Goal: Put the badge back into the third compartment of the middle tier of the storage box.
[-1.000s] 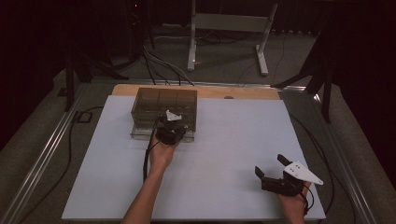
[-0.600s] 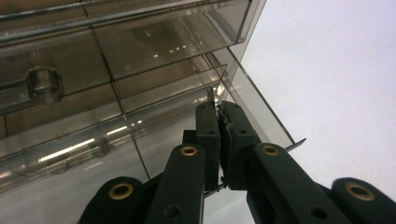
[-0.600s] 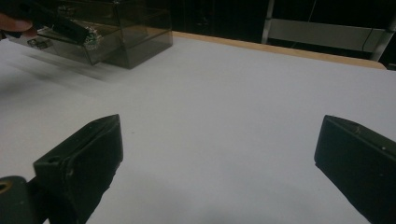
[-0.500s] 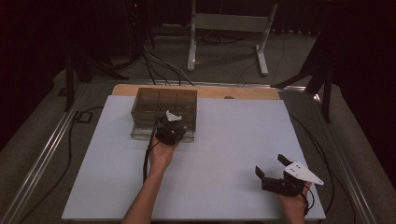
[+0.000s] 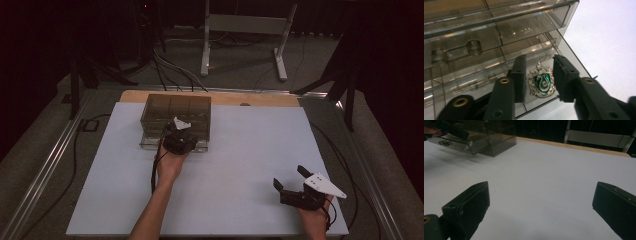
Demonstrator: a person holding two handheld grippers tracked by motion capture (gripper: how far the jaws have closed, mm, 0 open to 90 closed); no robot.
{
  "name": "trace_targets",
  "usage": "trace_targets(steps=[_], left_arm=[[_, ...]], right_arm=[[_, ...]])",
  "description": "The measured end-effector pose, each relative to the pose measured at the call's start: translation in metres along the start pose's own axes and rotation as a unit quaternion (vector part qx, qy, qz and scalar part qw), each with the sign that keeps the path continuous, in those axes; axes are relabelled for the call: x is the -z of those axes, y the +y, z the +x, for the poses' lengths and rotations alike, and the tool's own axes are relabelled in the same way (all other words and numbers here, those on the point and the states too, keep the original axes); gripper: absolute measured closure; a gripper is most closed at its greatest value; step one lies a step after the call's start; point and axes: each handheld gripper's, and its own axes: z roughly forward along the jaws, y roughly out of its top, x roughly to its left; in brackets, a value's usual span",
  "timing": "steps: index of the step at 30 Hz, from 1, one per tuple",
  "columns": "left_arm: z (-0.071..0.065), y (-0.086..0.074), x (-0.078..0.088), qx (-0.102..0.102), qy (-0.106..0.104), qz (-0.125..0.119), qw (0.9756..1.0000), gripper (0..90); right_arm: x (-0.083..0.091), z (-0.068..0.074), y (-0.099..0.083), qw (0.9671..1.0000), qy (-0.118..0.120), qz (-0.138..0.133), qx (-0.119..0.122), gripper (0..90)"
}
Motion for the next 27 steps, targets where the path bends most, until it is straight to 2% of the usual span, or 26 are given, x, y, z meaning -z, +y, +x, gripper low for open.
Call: trace_targets(steps=[3,8,12,16,21,25,27], left_arm=[[0.001,0.001,0.003,0.002,0.003,-0.012,0.9999,53.3],[0.001,0.002,0.013,-0.002,0.028,-0.037,0.9989,32.7],[0.003,0.004,0.024,-0.004,0.030,-0.057,0.9979,19.5],[0.007,0.004,0.038,-0.007,0.019,-0.076,0.9969,12.3],[0.012,0.001,0.054,-0.015,-0.001,-0.087,0.9961,2.5],[0.016,-0.003,0.063,-0.015,-0.007,-0.103,0.9946,1.6],[0.021,-0.010,0.071,-0.016,-0.012,-0.116,0.9931,1.6]], right_arm=[[0.000,0.000,0.000,1.0000,0.000,0.000,0.000,1.1],[0.000,0.000,0.000,1.0000,0.000,0.000,0.000,1.1],[0.000,0.000,0.000,1.0000,0.000,0.000,0.000,1.1],[0.000,0.000,0.000,1.0000,0.000,0.000,0.000,1.1],[0.000,0.000,0.000,1.0000,0.001,0.000,0.001,1.1],[0.000,0.001,0.000,1.0000,0.002,-0.001,0.001,1.1],[0.000,0.001,0.000,1.0000,0.003,-0.001,0.002,1.1]])
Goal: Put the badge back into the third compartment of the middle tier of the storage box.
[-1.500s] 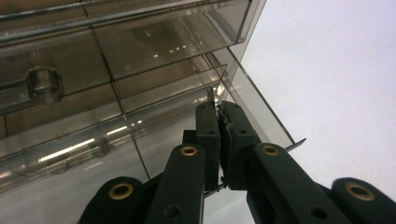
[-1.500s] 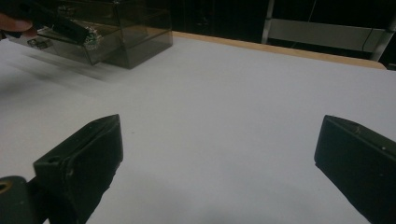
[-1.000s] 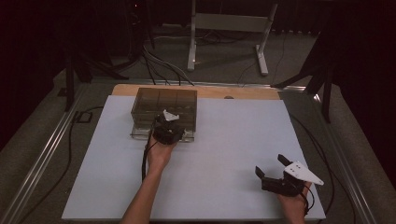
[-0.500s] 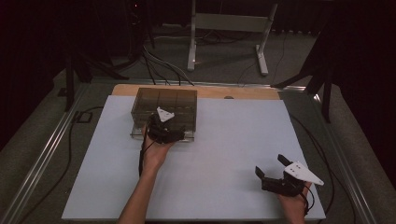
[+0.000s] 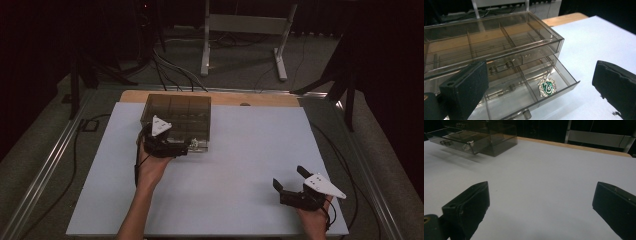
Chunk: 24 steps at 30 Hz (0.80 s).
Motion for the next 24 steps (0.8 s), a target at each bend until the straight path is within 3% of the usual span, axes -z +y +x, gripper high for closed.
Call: trace_targets(steps=[7,14,17,19,24], left_arm=[[0.011,-0.019,0.018,0.000,-0.002,-0.031,0.9995,1.6],[0.016,-0.047,0.038,-0.011,0.004,-0.050,0.9987,1.6],[0.017,-0.064,0.047,-0.018,0.017,-0.057,0.9981,1.6],[0.019,-0.075,0.055,-0.024,0.042,-0.069,0.9964,1.6],[0.028,-0.095,0.069,-0.015,0.066,-0.079,0.9946,1.7]], right_arm=[[0.000,0.002,0.000,1.0000,0.002,0.001,-0.001,1.1],[-0.001,0.004,0.000,1.0000,0.006,0.001,0.002,1.1],[-0.001,0.004,0.000,1.0000,0.007,-0.001,0.004,1.1],[0.000,0.004,0.000,1.0000,0.008,-0.002,0.002,1.1],[-0.001,0.005,0.000,0.9999,0.010,-0.001,0.003,1.1]])
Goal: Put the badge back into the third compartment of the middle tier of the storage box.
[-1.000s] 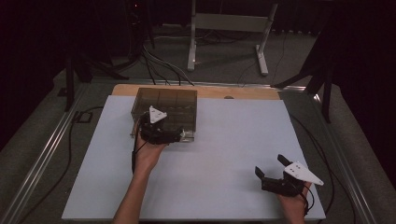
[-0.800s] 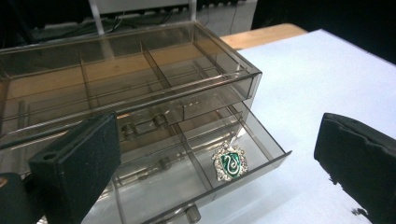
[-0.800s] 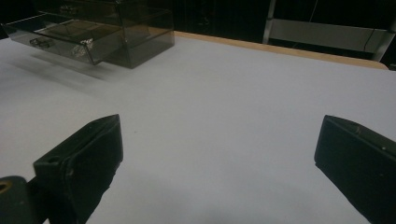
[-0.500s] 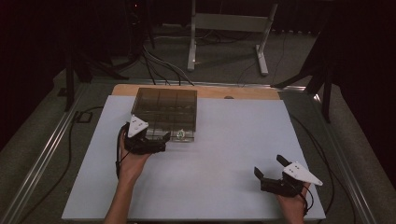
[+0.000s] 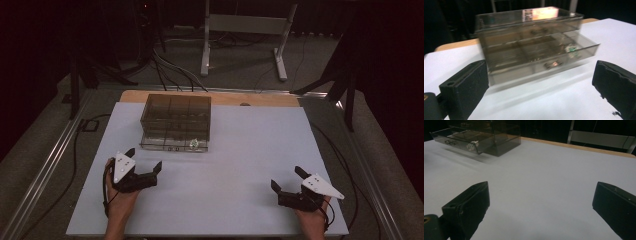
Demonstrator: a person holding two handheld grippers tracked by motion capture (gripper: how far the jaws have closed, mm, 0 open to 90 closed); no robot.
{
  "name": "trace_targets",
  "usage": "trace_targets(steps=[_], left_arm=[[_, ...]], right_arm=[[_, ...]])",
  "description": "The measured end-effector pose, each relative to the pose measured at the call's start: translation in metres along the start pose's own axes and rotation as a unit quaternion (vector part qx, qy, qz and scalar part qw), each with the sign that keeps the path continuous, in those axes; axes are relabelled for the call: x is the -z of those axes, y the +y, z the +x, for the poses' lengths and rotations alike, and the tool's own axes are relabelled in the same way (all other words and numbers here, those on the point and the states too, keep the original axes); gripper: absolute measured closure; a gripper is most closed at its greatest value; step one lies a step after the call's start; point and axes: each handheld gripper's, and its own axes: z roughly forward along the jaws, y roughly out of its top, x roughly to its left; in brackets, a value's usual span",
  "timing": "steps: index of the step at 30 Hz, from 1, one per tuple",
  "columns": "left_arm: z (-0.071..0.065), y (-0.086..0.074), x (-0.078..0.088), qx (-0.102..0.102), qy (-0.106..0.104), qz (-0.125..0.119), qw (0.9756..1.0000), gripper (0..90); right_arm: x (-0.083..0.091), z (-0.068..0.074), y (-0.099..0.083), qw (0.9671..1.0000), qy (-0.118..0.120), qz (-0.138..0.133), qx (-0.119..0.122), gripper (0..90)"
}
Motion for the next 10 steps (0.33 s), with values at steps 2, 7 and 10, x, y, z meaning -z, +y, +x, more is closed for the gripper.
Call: trace_targets(steps=[2,7,10], left_arm=[[0.005,-0.010,0.011,0.017,0.013,-0.006,0.9997,1.7],[0.010,-0.020,0.016,0.027,0.013,0.004,0.9995,1.7],[0.010,-0.020,0.015,0.023,0.011,0.006,0.9997,1.7]], right_arm=[[-0.001,0.000,0.000,1.0000,0.000,0.001,0.001,1.1],[0.000,0.000,0.001,1.0000,0.001,0.002,0.000,1.1],[-0.001,0.000,0.000,1.0000,0.001,0.006,0.000,1.1]])
